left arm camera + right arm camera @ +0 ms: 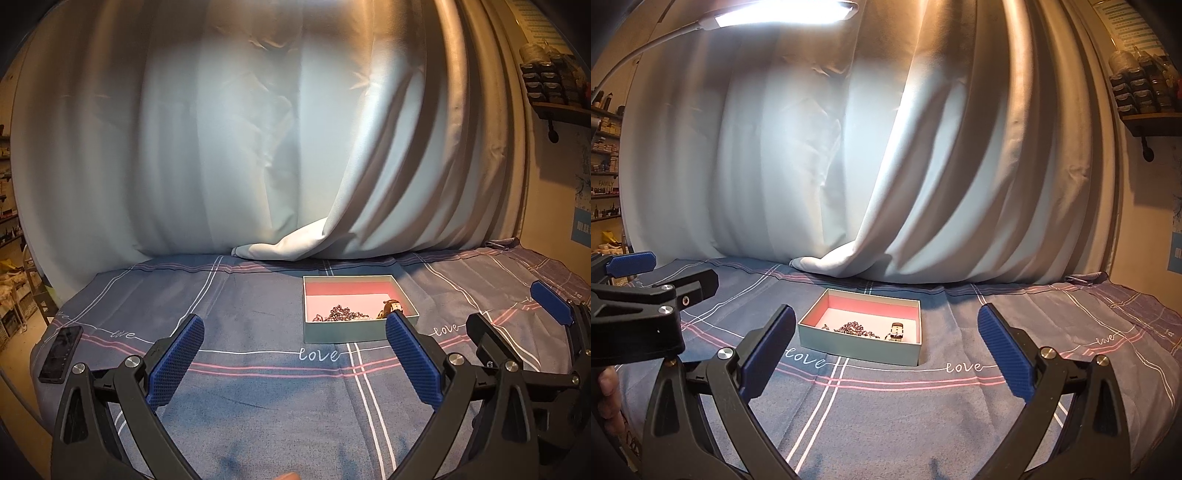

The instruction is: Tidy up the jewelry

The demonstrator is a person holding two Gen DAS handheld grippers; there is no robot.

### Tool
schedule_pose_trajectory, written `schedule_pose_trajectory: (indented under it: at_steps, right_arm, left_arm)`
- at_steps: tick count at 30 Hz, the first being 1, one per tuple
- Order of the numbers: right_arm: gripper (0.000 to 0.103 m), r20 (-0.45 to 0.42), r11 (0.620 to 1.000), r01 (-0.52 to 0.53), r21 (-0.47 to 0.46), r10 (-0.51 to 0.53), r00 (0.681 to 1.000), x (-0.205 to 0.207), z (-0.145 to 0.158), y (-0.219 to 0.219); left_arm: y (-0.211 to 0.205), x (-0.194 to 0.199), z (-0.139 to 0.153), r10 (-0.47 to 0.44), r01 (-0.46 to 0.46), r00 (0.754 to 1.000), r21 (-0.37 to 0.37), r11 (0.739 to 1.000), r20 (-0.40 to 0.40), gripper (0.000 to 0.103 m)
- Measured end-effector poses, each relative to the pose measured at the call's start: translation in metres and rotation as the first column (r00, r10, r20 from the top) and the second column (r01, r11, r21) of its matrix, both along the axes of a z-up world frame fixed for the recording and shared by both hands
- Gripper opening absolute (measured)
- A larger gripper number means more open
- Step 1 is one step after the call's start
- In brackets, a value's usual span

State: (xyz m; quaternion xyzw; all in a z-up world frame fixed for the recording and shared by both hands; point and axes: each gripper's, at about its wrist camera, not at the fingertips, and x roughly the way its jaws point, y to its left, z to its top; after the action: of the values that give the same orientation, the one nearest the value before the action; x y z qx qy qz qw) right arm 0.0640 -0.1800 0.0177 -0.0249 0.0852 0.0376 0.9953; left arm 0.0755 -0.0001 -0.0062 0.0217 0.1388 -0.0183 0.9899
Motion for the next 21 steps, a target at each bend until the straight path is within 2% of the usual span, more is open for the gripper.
schedule_pose_trajectory:
  at_steps: [6,10,17,21]
  right_arm:
    - [0.097,-0.001,1.000,-0.008,-0.009,0.008,1.000,-0.0018,-0.0001,0.0030]
    - [0.097,-0.010,1.000,-0.015,-0.011,0.015,1.000,-0.0016,-0.0016,0.0042]
    - [0.097,-0.018,1.000,-0.020,-0.017,0.020,1.000,-0.0002,-0.0029,0.0052]
    - [0.097,-0.024,1.000,-0.020,-0.015,0.020,1.000,0.0009,-0.0037,0.0044]
  left_arm:
    - [0.0008,-0.0020,0.0005,0.004,-0.004,1.000,-0.016,1.000,-0.004,0.097]
    - [0.0038,-0.0024,0.0015,0.013,-0.013,1.000,-0.059,0.998,-0.010,0.097]
    - [-0.0014,0.0009,0.0009,0.023,-0.024,0.999,-0.025,0.999,-0.036,0.097]
    - [-0.0003,0.0024,0.0004,0.032,-0.033,0.999,-0.030,0.999,-0.043,0.097]
